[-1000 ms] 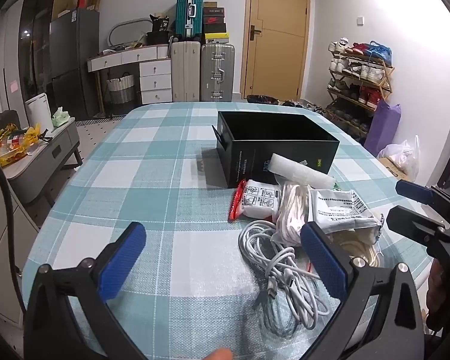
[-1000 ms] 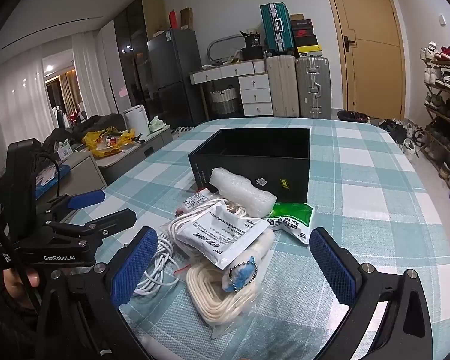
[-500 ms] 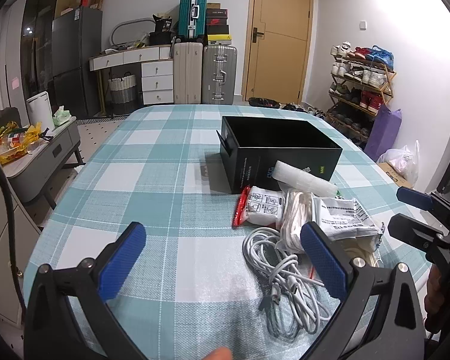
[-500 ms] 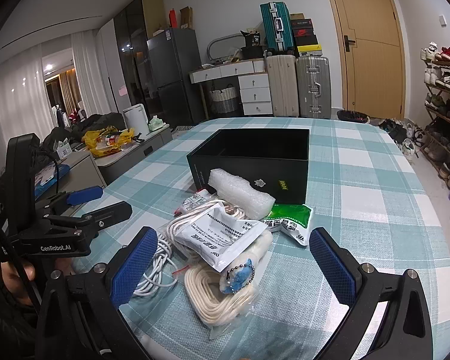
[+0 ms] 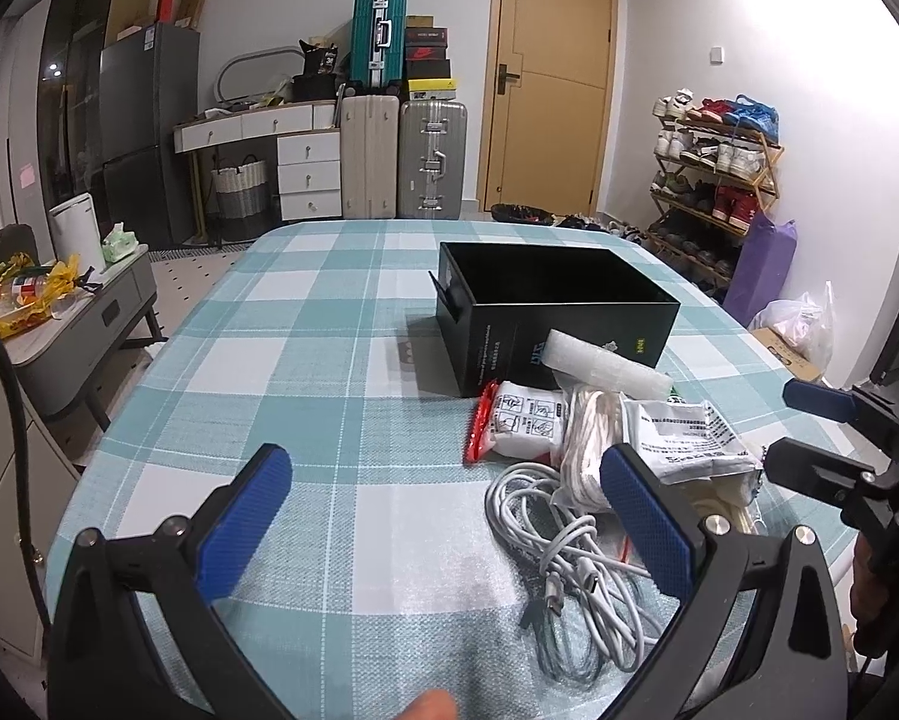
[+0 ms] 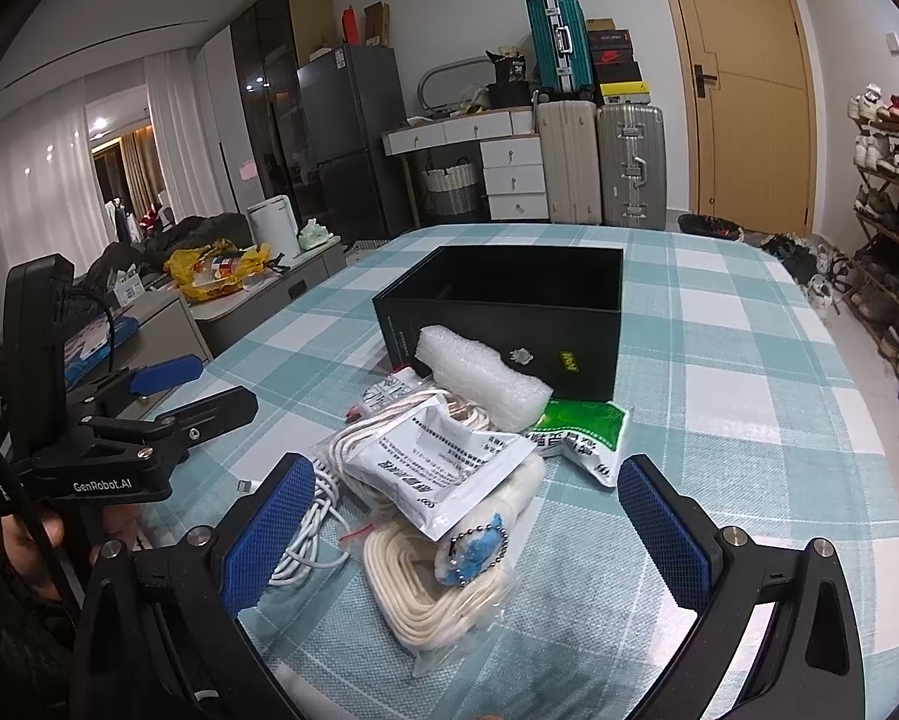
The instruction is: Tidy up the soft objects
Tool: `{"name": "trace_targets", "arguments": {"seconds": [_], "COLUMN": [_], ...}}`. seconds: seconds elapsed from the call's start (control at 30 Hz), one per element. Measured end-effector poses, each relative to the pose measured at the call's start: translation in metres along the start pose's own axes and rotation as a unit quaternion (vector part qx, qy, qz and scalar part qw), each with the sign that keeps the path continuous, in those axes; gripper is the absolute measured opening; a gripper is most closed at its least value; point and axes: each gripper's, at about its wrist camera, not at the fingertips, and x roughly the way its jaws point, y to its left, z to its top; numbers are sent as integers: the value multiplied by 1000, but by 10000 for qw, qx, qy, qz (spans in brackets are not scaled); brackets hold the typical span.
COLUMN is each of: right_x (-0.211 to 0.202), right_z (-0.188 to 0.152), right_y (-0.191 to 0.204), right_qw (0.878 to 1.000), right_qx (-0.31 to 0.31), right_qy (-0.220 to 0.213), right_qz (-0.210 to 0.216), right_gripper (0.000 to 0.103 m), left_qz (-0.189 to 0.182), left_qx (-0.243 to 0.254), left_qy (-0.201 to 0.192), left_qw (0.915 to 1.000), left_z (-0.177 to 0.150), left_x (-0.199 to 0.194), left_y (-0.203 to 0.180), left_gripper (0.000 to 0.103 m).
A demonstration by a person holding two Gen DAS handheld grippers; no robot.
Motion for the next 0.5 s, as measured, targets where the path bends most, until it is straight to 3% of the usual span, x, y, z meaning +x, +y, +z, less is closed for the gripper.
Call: {"name": "trace_targets", "arguments": {"seconds": [0.5], "right_x": [12], "right_z": [2], "right_y": [7], "right_qw": [9995], "right_qx": [-180], "right_qy": [253], "right_qz": [85], "right_gripper": [103], "left_qz": [-37], "left_qx": [99], "left_qy": [62], "left_qw": [9999], "left_z": [-6], "left_x": [6], "left_y": [-1], "left_gripper": [103]}}
